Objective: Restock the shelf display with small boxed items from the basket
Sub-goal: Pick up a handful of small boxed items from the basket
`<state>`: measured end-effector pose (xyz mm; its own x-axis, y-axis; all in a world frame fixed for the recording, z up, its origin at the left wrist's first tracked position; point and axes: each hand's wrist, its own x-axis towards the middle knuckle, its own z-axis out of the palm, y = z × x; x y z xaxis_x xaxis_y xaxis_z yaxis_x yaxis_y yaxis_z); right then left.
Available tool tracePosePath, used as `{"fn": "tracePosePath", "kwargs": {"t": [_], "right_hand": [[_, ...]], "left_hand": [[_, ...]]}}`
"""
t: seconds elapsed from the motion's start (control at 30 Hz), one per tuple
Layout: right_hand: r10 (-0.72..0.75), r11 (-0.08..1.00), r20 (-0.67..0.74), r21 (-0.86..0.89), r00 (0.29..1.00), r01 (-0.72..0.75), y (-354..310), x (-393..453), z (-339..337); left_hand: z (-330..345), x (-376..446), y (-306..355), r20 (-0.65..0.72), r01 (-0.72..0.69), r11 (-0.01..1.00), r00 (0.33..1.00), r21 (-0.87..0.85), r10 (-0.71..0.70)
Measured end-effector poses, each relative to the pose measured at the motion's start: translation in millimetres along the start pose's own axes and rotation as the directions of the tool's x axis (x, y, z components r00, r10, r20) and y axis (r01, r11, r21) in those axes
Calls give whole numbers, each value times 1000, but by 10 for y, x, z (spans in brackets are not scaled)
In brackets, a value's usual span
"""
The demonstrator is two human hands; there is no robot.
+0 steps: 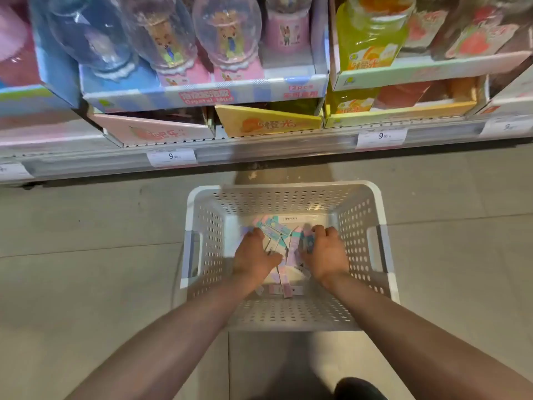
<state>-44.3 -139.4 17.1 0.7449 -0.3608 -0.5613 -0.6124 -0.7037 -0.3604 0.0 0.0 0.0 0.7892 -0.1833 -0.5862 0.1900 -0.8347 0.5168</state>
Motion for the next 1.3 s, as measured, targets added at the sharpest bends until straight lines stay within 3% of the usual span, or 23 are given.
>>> {"fn": "tracePosePath", "kwargs": {"t": [0.17,0.4,0.6,0.73,0.87,0.97,1.03,1.3], "right_hand": [[-49,979,25,-199,998,53,-57,81,26],[-25,946,66,-321,998,44,-89,211,213],[20,931,104,-365,994,20,-107,290,327],[5,909,113,-414,994,43,-105,265,329],[-45,906,78,-418,996,74,-91,224,350],[-77,924,62,-370,995,94,-91,221,311],[-63,940,70,-330,996,83,-88,232,272],[-3,991,141,-135,990,22,-59,281,239]], "left_hand": [[125,67,44,32,-97,939,995,330,91],[181,173,133,49,-78,935,997,347,65],[233,210,103,109,-153,899,987,411,118],[216,228,105,75,-118,943,992,312,99],[190,183,167,43,15,997,999,71,-18],[228,179,197,17,149,979,989,-140,-148],[290,192,194,-4,163,962,986,-218,-168],[308,223,185,-49,98,989,993,-112,-104]]}}
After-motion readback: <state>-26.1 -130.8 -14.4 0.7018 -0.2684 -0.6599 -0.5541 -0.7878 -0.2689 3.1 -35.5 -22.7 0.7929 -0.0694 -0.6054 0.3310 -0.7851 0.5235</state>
